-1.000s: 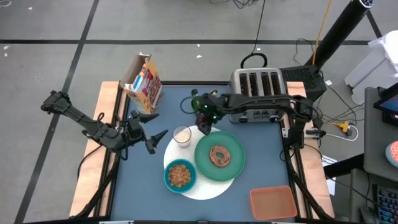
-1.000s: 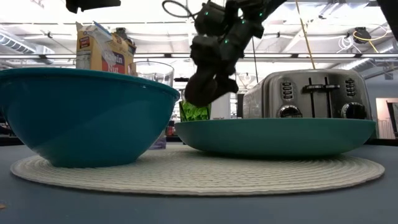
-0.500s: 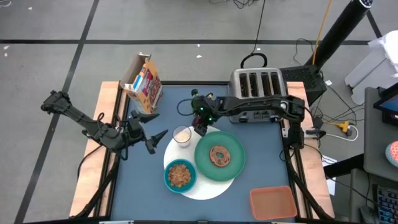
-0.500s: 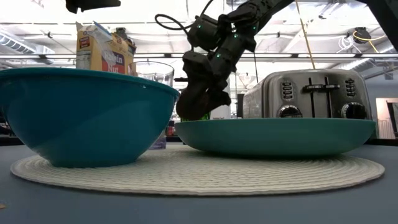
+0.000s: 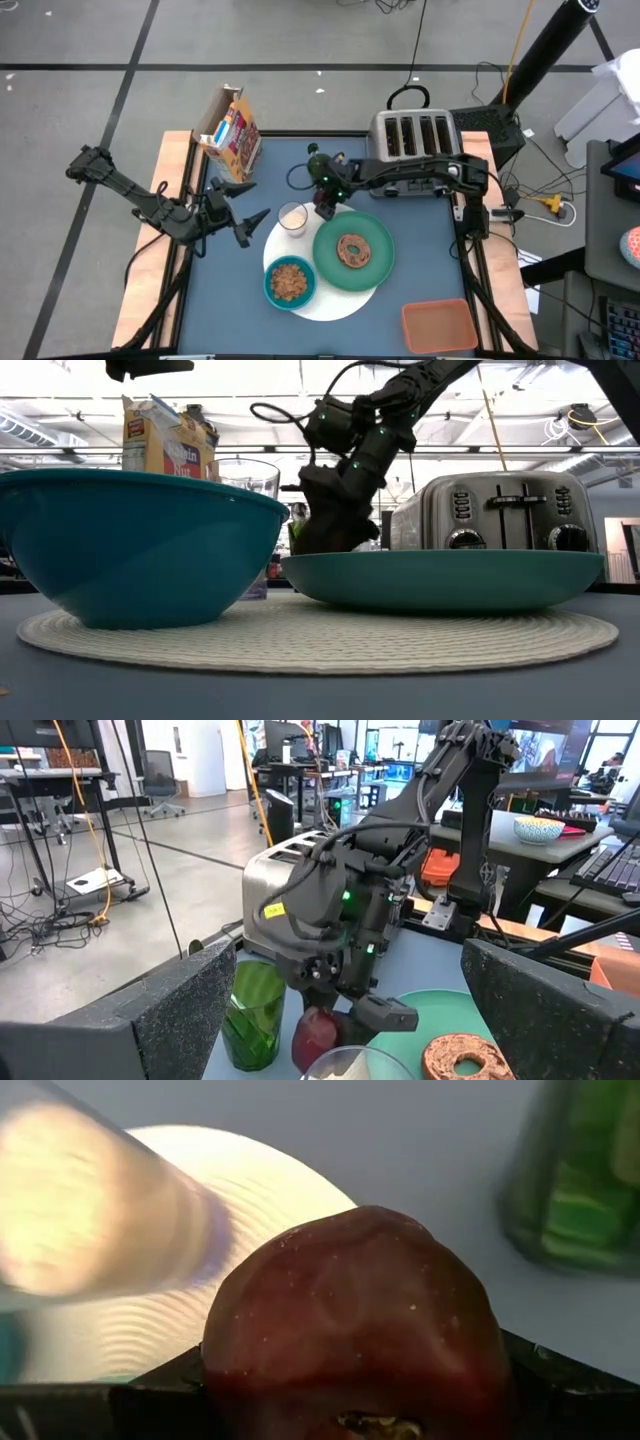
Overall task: Arrange a breakfast setting
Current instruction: Put the red apple on the white table mat to the right of the cup of milk
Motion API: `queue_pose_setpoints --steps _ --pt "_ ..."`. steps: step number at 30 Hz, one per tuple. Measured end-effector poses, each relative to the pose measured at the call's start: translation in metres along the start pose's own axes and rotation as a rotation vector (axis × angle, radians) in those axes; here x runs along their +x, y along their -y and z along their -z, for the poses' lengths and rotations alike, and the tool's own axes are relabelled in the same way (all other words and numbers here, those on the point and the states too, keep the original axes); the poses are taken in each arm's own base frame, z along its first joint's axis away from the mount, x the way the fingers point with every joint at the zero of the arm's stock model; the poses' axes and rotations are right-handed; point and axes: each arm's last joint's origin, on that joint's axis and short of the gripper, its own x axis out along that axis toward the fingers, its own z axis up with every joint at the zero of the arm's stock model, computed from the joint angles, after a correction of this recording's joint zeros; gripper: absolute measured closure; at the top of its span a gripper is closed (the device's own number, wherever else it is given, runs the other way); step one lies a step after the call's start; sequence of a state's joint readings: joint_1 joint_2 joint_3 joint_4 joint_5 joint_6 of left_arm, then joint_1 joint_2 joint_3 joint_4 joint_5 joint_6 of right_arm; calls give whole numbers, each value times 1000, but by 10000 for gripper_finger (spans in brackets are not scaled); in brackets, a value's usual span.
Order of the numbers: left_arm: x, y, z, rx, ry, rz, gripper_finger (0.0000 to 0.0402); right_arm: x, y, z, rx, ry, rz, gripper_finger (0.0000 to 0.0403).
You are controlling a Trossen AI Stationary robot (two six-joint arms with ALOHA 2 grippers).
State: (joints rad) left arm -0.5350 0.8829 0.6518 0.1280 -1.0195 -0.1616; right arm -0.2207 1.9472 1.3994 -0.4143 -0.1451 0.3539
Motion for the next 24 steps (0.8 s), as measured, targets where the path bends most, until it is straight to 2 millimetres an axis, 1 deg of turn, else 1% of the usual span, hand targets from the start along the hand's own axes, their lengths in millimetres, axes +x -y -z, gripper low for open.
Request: queue_pose_setpoints --steps 8,14,18,24 --pt "0 0 0 1 0 0 9 8 4 13 -1 -24 22 144" --pt "0 0 0 1 0 0 9 13 4 18 -9 -8 12 144" --pt "0 0 0 1 0 0 9 13 3 17 -10 -4 10 144" --pt "0 0 0 1 0 0 9 13 4 20 -6 -35 18 144"
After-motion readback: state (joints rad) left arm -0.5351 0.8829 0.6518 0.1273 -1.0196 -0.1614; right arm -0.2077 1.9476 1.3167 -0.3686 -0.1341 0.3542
